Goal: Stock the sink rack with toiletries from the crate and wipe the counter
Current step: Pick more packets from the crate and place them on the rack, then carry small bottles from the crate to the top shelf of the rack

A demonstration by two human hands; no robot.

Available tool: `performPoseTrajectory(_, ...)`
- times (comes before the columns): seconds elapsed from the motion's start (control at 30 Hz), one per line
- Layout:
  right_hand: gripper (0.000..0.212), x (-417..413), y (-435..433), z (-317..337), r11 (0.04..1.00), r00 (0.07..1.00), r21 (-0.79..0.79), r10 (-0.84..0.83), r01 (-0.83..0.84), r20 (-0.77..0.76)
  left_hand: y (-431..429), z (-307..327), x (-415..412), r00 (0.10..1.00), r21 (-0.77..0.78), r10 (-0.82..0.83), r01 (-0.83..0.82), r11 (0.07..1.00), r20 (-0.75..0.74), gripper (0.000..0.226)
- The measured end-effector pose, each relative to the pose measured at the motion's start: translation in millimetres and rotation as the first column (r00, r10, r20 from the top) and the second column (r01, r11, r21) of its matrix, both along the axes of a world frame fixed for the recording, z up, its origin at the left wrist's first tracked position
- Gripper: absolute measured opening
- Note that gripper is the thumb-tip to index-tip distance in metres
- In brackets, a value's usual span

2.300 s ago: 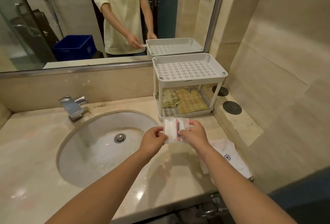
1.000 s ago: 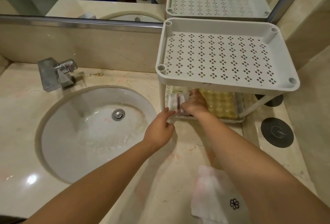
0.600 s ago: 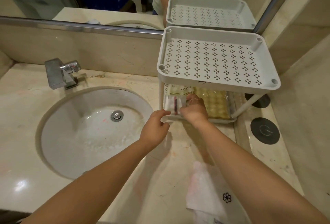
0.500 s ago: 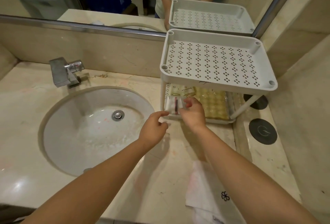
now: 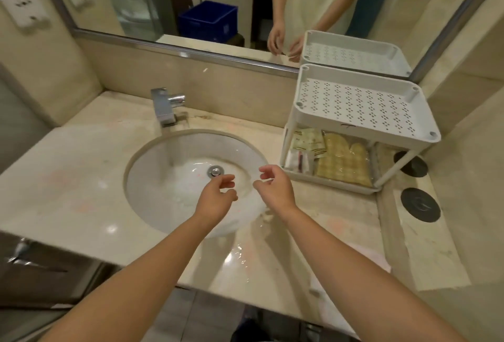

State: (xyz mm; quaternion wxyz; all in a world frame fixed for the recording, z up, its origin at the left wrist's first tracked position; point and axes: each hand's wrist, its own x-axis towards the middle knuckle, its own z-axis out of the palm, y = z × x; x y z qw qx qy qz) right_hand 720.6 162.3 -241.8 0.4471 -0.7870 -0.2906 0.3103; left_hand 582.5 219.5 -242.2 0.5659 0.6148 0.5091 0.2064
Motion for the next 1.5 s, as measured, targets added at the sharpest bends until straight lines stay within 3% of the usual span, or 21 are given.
performPoseTrajectory(0.3,0.032,-147,3,20,0.951,0.950,0.004,0.308,-0.309,0.057,-25,11,-165,0.956,-0.008,0.292,-0.292,0.956,0.030,0.033)
performPoseTrajectory(0.53,0.032,-273,-6,20,0.835,0.834,0.001,0.548,-0.550,0.062,-67,9,-294,0.821,-0.032,0.567,-0.566,0.824,0.066,0.035)
performPoseTrajectory(1.0,0.041,-526,-55,25,0.343,0.338,-0.080,0.939,-0.936,0.067,-200,23,-531,0.467,0.020,0.884,-0.884,0.467,-0.014,0.032)
performPoseTrajectory(1.5,0.044,-706,-51,23,-0.131,-0.136,-0.138,0.990,-0.982,0.033,-257,-6,-656,0.050,-0.039,0.996,-0.998,0.047,-0.073,0.031)
